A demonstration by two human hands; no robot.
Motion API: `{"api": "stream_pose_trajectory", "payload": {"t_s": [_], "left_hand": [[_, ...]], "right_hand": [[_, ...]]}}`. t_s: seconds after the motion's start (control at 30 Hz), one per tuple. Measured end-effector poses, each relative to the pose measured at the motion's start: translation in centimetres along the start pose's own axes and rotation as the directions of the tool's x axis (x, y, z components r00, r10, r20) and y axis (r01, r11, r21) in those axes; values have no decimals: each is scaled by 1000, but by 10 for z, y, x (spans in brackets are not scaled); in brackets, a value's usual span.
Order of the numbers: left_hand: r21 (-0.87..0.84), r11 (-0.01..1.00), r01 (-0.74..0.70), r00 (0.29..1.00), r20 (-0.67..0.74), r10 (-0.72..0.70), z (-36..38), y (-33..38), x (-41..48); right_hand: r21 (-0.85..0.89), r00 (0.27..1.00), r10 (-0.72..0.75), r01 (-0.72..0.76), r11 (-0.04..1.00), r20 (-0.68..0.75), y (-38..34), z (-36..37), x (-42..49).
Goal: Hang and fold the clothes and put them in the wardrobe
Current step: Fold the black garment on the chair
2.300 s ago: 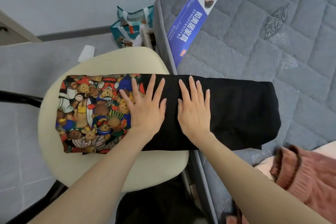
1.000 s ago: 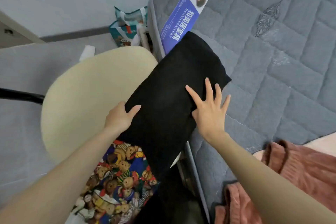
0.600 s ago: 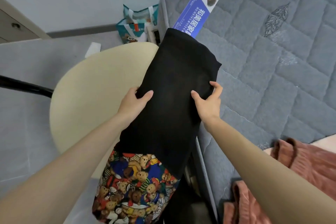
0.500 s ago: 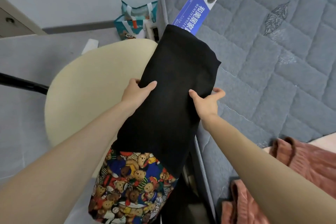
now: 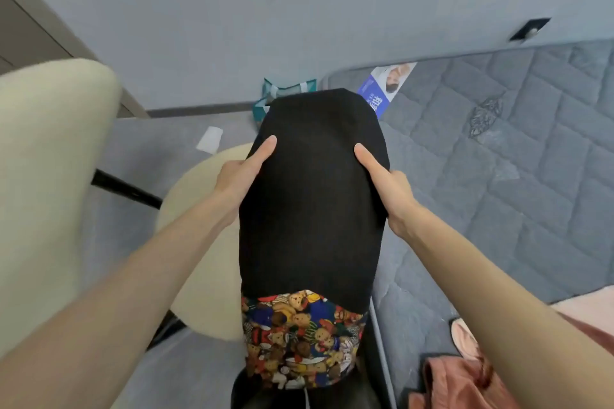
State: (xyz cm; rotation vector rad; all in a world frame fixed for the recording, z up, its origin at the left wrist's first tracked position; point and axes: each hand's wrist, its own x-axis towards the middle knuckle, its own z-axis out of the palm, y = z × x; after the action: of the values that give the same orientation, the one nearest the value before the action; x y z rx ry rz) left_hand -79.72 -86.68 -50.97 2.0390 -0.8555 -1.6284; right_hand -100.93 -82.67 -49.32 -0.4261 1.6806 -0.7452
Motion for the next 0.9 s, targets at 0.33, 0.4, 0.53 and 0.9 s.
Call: {"api": "stream_pose_trajectory", "payload": {"t_s": [0.33,0.4,0.53,0.9], "left_hand": [[-297,916,-269,963,-76,258,-99,159,-101],[-296,902,-313,949,-117,291,-110,178,-116],[-239,881,-408,909,-194,369,-121,190,-129],[-64,990,-128,990,-59,125,-72,-6,-81]], "right_hand": [[-39,904,-413,419,907,108,-189,46,-100],[-35,869,-482,488,872,117,-210,51,-114],[-48,808,-575,584,810,129,-227,57,-126],[-385,964,-240,264,884,110,-29,43,-64]]}}
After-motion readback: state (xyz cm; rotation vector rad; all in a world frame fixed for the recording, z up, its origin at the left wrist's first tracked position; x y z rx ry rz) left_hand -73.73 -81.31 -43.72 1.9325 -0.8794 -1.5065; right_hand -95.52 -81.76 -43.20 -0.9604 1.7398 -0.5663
